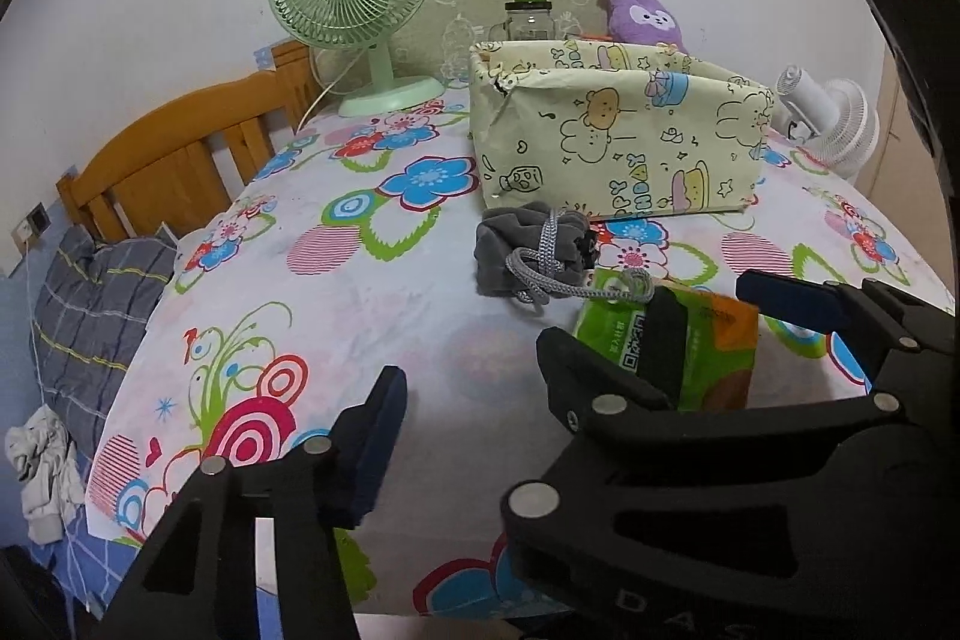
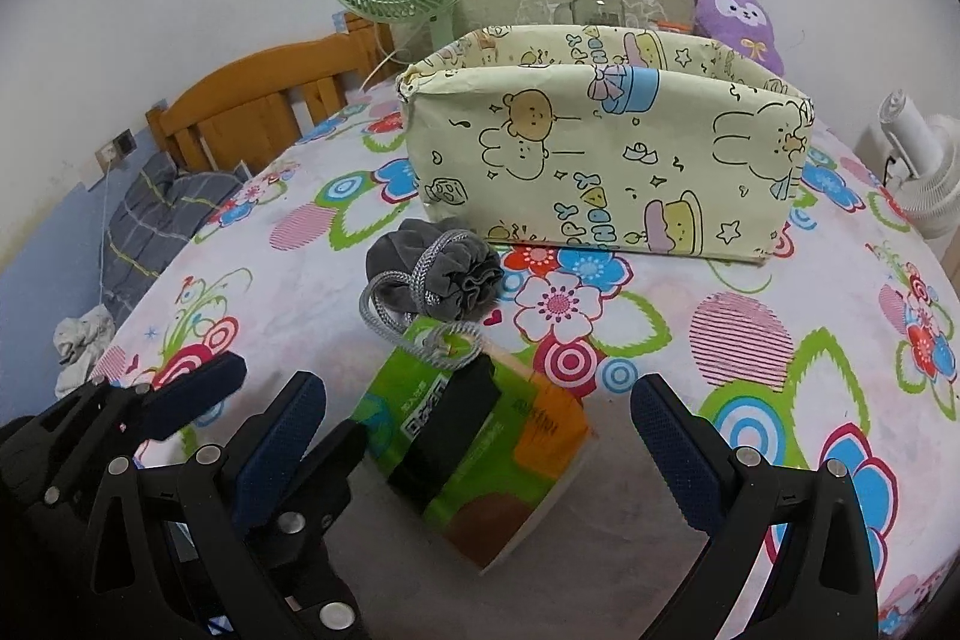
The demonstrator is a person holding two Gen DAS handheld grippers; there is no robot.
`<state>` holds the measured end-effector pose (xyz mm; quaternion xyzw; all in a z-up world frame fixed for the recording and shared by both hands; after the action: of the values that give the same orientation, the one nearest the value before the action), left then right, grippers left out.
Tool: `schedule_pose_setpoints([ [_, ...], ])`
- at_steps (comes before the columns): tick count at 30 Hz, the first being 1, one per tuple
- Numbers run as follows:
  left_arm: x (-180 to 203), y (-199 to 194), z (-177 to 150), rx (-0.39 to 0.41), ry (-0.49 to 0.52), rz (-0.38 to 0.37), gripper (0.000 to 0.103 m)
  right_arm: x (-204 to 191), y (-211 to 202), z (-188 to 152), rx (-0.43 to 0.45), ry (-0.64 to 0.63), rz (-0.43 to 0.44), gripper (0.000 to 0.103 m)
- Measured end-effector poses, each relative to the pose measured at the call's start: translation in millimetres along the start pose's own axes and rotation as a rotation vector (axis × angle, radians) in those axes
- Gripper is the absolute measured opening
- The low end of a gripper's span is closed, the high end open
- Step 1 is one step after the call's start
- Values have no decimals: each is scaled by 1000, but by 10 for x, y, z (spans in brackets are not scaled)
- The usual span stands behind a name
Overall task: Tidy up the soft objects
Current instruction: 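Grasp the grey mesh sponge with left tool while right tool grasps the green tissue pack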
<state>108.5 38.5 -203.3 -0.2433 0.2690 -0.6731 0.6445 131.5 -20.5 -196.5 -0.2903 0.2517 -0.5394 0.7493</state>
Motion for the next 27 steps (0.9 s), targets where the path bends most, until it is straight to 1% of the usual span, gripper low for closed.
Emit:
schedule_pose_setpoints([
  [1,0,-2,0,-1,-2,-4,53,-1,-2,2,1,-1,0,103],
  [2,-4,-4,3,-1,-7,-6,53,0,-7,6,2,0,1,103],
  [7,-40,-1,25,8,-12,-1,55,-1,-46,26,12,-4,-4,103],
  [13,-128,-1,12,7,-16,14,55,-4,-61,18,9,-5,-14,103],
  [17,-206,96,-59,-29,-23,33,53,-34,-10,-34,-16,-8,-18,103],
  [20,-214,150,-96,-40,-38,19,52,-35,50,-83,-47,-4,-24,103],
  [22,-197,162,-88,-40,-34,16,52,-17,66,-99,-56,8,-25,101],
  [24,-174,180,-75,-38,-30,15,52,4,73,-96,-58,9,-36,90],
  [25,-162,184,-69,-37,-26,16,52,12,80,-93,-60,10,-35,87],
  [27,-131,198,-56,-38,-24,11,52,8,95,-82,-57,7,-22,78],
])
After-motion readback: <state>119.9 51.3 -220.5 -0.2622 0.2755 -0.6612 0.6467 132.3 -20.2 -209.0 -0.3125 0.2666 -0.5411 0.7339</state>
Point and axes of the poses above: each gripper's, at about its wrist camera, not at the fingertips, and y roughly the way its jaws point, x to its right, z to its top, the point moved 10 cm from there along y, roughly the way its jaws point, and after that the axes turned 5 degrees about -y, right-handed, at the moved point
